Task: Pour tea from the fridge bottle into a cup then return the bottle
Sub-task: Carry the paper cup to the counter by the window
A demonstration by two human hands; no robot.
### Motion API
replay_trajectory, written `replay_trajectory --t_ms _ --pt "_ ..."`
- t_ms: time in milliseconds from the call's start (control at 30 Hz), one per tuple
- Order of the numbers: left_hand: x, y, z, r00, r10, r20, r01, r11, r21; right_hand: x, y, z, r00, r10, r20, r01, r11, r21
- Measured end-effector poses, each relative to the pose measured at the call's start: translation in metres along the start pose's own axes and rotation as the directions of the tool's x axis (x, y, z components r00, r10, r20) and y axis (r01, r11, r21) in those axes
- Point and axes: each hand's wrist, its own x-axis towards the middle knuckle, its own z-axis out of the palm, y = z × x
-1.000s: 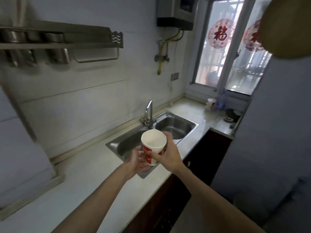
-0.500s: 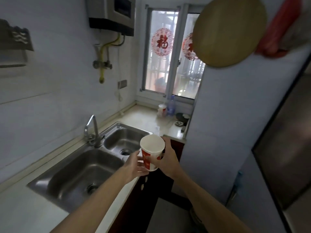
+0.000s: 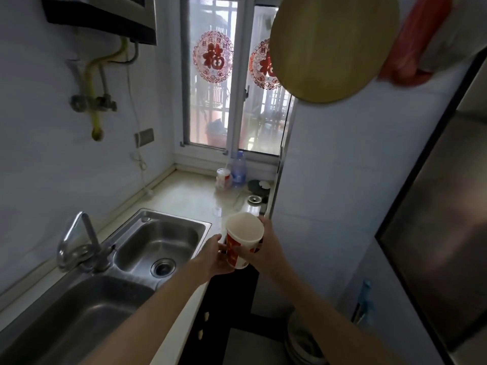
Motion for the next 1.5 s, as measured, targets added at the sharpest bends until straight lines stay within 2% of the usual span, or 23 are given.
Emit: replay_trajectory --t_ms 200,467,600,1000,1333,1500 --pt "0.057 0.023 0.022 0.999 -0.034 -0.016 0.034 0.999 0.02 0.055 0.036 -0.01 1.0 -0.01 0.02 0.01 1.0 -0.007" --pt "0.154 0.077 0.061 0.995 0.003 -0.099 -0.007 0.999 -0.034 0.162 0.092 -0.034 0.999 -0.042 0.033 0.042 0.999 -0.002" --pt "0.196 0.097 0.065 0.994 0.024 -0.11 -0.025 1.0 -0.008 0.21 0.116 -0.034 0.996 -0.064 0.058 0.065 0.998 -0.007" --pt "0.308 0.138 0.007 0.98 -0.031 -0.195 0.026 0.999 -0.028 0.32 0.185 0.03 0.99 -0.087 0.112 0.087 0.996 0.004" --pt "0.399 0.177 -0.05 0.967 -0.146 -0.208 0.118 0.983 -0.143 0.405 0.223 0.096 0.99 -0.007 0.138 0.002 0.999 0.037" --pt "0.442 0.179 -0.064 0.956 -0.184 -0.23 0.125 0.96 -0.249 0.432 0.243 0.116 0.994 0.03 0.103 -0.031 0.999 0.01"
